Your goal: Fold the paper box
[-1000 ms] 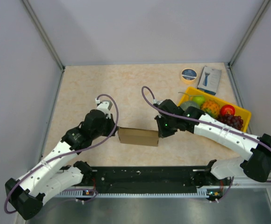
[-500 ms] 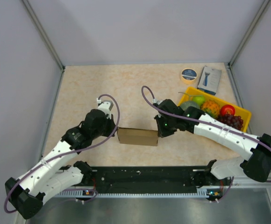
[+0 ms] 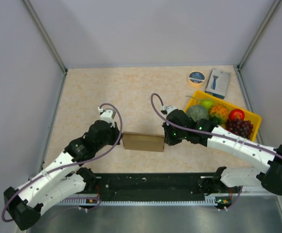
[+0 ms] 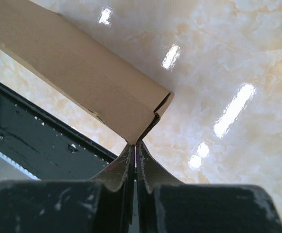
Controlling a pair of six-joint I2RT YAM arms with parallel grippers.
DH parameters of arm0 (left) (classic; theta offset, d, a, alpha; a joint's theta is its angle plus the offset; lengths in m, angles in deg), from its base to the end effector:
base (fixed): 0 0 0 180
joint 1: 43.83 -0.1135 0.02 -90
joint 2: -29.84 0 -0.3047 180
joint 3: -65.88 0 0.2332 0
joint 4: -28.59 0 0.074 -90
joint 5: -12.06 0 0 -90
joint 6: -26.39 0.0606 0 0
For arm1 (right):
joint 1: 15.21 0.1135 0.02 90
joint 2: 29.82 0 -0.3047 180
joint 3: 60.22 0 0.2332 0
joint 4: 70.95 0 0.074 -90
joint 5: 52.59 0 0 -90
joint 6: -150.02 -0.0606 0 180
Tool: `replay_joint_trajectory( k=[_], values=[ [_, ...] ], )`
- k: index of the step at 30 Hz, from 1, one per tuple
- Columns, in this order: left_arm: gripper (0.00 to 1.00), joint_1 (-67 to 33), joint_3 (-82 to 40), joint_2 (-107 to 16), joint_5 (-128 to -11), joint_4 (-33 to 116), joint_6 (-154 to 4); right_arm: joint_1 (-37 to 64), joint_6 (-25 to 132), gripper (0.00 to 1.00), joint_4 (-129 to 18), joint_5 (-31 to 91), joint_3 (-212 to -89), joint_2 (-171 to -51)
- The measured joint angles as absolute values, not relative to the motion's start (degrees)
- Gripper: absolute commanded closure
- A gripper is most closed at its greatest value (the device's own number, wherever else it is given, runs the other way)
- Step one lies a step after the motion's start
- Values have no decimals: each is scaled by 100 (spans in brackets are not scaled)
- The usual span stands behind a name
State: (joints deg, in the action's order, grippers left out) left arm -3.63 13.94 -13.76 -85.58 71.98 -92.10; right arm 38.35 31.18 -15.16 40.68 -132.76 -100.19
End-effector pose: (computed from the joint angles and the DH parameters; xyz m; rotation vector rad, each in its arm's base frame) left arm 0.1120 -0.0841 0.2805 0.1502 2.2218 -0.5302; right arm 0.1397 0.1833 0.3010 -0.5290 2.5274 0.5034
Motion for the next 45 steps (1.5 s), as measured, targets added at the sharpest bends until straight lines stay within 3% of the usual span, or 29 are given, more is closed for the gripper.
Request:
replay_joint_trajectory(
  k=[2, 3, 6, 12, 17, 20, 26, 32, 45],
  values=[
    [97, -308, 1466, -1332, -8654, 7146, -9313, 3853, 3134, 87, -1691, 4097, -13099, -9859],
    [97, -293, 1505, -1301, -8683, 7122, -9367, 3864, 3149, 73, -1769, 4103, -13024, -9785],
    [97, -240, 1652, -1164, -8785, 7034, -9531, 3877, 3206, 60, -1824, 4044, -12983, -9711],
    [97, -210, 1785, -960, -8901, 7026, -9675, 3879, 3232, 55, -1562, 3581, -13081, -9215],
    [97, -205, 1790, -943, -8936, 7039, -9695, 3875, 2981, 60, -1398, 3371, -14115, -9346],
    [97, -201, 1790, -943, -8945, 7041, -9697, 3700, 2541, 76, -2034, 2894, -14692, -9886],
    [96, -168, 1790, -943, -8984, 7041, -9719, 3204, 745, 91, -4910, 1603, -13641, -10930],
    [96, -135, 1790, -943, -8995, 7041, -9756, 3062, -429, 94, -6799, 895, -12476, -11682],
    [92, -52, 1785, -1068, -8984, 6916, -9811, 3042, -1091, 98, -8696, 715, -11479, -11654]
  ],
)
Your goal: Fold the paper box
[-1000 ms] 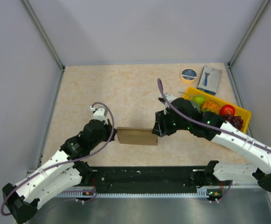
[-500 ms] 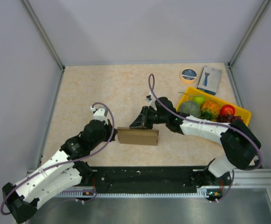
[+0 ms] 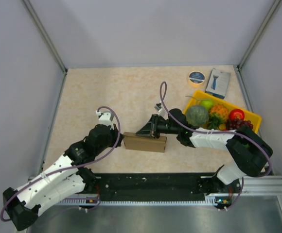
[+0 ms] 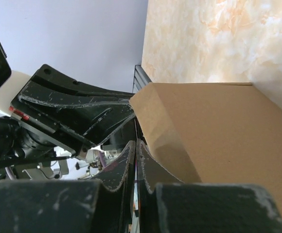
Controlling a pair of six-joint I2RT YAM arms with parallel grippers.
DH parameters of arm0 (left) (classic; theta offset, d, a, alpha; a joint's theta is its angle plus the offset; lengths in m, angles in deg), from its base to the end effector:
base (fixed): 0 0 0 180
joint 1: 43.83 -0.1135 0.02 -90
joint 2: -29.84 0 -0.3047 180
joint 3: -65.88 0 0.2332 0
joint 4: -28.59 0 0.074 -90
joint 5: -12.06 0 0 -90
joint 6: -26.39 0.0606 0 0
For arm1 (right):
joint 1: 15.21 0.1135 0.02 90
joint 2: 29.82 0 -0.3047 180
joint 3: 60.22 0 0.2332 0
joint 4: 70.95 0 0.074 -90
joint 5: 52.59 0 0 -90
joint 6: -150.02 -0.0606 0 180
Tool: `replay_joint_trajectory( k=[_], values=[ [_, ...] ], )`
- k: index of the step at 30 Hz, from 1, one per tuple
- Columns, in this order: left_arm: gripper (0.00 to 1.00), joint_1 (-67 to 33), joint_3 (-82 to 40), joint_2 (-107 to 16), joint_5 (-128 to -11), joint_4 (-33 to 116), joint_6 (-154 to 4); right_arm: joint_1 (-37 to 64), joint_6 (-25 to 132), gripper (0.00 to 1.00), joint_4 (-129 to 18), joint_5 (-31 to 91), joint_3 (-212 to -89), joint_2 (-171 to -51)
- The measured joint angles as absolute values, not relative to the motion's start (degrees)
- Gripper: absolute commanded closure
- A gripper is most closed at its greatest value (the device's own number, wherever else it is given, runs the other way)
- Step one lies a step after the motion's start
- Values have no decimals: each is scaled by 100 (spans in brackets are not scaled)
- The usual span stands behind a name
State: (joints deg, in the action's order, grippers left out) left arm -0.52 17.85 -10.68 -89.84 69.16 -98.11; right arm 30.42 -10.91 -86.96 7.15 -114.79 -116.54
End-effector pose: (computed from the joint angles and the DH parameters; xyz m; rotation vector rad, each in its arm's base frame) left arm 0.1041 -0.0810 0.2692 0.0447 2.1883 -0.5670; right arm 0.2029 0.2511 0.2585 0.0465 2.2907 1.7548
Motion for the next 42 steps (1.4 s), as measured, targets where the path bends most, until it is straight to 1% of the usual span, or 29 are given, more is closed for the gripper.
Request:
replay_joint_trajectory(
  k=[2, 4, 5, 8, 12, 14, 15, 17, 19, 23, 25, 27, 29, 35, 42],
  values=[
    [81, -35, 1785, -1070, -8969, 6916, -9824, 3044, -1102, 98, -8914, 731, -11326, -11601],
    [68, -24, 1785, -1057, -8943, 6945, -9842, 3049, -1098, 99, -9111, 761, -11160, -11564],
    [54, -24, 1785, -1019, -8930, 6984, -9848, 3051, -1094, 99, -9164, 779, -11103, -11558],
    [40, -26, 1770, -853, -8886, 7292, -9855, 3053, -1054, 99, -9312, 796, -11018, -11558],
    [38, -24, 1658, -344, -8739, 7970, -9962, 3053, -982, 99, -9336, 831, -11005, -11560],
    [35, -22, 1534, -27, -8687, 8189, -10097, 3055, -908, 99, -9293, 853, -11018, -11553],
    [32, -22, 1451, 100, -8687, 8265, -10165, 3062, -853, 99, -9234, 877, -11042, -11542],
    [32, -24, 1180, 209, -8696, 8387, -10285, 3073, -735, 99, -9081, 912, -11099, -11527],
    [31, -33, 909, 23, -8698, 8352, -10395, 3079, -604, 99, -8901, 925, -11173, -11512],
    [30, -111, 509, -882, -8691, 8121, -10508, 3081, -401, 99, -8635, 930, -11289, -11501],
    [32, -186, 469, -1306, -8757, 7933, -10526, 3081, -315, 99, -8532, 927, -11328, -11494],
    [39, -299, 509, -1568, -8792, 7817, -10530, 3086, -254, 99, -8466, 923, -11357, -11494],
    [41, -454, 609, -1616, -8803, 7690, -10563, 3092, -208, 100, -8392, 921, -11394, -11494],
    [42, -892, 1092, -1502, -8766, 7218, -10626, 3119, -75, 100, -8213, 910, -11468, -11494],
    [42, -929, 1914, -1105, -8385, 6663, -10764, 3127, 26, 100, -8121, 881, -11505, -11490]
  ],
)
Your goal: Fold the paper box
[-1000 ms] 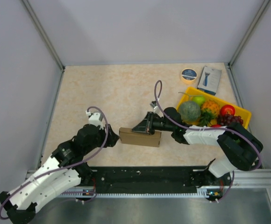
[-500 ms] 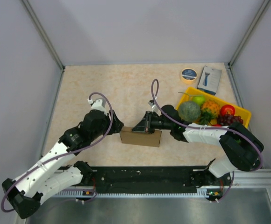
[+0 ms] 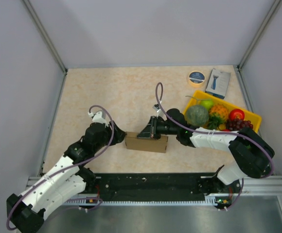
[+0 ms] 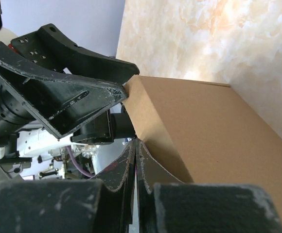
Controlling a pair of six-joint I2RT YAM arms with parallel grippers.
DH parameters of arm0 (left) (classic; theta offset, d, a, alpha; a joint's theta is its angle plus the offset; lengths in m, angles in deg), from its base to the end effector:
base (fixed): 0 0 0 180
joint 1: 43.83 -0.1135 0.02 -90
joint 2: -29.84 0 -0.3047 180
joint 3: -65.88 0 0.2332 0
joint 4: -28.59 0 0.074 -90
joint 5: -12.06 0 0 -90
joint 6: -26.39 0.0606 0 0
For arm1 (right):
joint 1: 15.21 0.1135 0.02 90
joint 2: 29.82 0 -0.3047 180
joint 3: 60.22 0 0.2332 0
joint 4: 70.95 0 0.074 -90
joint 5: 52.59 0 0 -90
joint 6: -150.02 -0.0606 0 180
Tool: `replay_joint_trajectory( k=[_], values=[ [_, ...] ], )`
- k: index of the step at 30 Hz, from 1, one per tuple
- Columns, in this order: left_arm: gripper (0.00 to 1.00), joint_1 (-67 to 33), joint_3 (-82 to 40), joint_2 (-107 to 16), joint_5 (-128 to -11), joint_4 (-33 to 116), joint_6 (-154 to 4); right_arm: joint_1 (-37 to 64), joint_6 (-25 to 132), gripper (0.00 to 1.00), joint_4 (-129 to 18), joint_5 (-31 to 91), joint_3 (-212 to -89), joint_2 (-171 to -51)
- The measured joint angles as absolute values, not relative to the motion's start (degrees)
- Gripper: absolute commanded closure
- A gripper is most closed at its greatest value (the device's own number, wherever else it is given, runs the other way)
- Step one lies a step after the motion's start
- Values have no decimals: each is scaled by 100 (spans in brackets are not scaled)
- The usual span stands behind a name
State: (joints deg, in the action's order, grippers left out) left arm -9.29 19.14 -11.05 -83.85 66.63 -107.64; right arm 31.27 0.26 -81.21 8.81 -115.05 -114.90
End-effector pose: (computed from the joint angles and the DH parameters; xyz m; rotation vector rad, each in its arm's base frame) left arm 0.1150 -0.0716 0.2652 -0.2455 2.1966 -0.6841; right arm 0.1958 0.2483 0.2561 -0.1390 2.2844 1.6068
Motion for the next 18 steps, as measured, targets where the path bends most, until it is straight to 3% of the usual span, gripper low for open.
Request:
replay_joint_trajectory(
  k=[12, 18],
  values=[
    [55, -924, 3059, 6, -8156, 5854, -11315, 3193, 150, 100, -7590, 807, -11687, -11455],
    [58, -922, 3221, 84, -8162, 5649, -11538, 3188, 375, 93, -7000, 844, -11848, -11313]
  ],
)
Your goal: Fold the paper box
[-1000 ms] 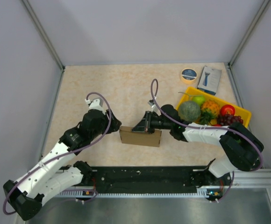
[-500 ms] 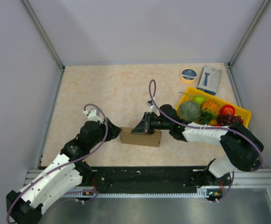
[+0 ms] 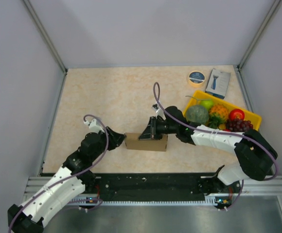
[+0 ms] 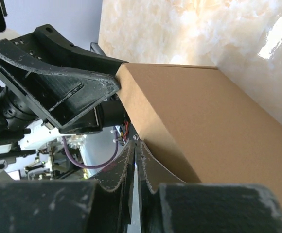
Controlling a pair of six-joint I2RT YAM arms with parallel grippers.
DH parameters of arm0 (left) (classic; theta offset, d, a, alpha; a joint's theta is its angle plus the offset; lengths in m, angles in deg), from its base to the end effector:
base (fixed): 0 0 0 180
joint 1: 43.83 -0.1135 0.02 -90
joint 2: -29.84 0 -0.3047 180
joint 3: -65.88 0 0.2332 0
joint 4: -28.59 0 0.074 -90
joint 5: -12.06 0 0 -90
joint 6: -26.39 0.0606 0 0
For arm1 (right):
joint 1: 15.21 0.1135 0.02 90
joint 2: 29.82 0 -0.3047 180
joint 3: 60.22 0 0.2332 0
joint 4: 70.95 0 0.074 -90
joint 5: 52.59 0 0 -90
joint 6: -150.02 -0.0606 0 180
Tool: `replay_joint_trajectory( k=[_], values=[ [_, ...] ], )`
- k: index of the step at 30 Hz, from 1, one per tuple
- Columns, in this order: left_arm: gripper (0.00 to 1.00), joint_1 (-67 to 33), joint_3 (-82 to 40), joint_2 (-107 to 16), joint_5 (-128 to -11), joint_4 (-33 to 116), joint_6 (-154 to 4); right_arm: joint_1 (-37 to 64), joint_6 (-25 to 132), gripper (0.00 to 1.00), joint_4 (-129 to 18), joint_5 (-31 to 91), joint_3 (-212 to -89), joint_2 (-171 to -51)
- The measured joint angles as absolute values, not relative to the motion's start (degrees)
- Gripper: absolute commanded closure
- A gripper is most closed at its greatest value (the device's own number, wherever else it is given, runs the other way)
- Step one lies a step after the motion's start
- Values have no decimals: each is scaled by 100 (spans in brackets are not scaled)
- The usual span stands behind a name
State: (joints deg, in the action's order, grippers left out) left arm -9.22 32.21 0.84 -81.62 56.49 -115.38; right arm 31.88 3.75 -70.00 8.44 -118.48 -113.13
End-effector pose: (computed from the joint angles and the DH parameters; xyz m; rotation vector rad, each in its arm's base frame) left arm 0.0923 -0.0590 0.2272 -0.3560 2.0624 -0.8948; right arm 0.1895 0.2470 0.2617 -0.1906 2.3796 1.5329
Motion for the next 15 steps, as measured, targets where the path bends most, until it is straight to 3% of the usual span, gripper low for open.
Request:
replay_joint_trajectory(
  k=[7, 15],
  values=[
    [59, -924, 3344, 423, -8291, 5736, -11629, 3068, 1083, 84, -5608, 807, -12371, -10871],
    [60, -927, 3344, 456, -8287, 5765, -11621, 2257, 1350, 90, -5116, 503, -11951, -9803]
  ],
)
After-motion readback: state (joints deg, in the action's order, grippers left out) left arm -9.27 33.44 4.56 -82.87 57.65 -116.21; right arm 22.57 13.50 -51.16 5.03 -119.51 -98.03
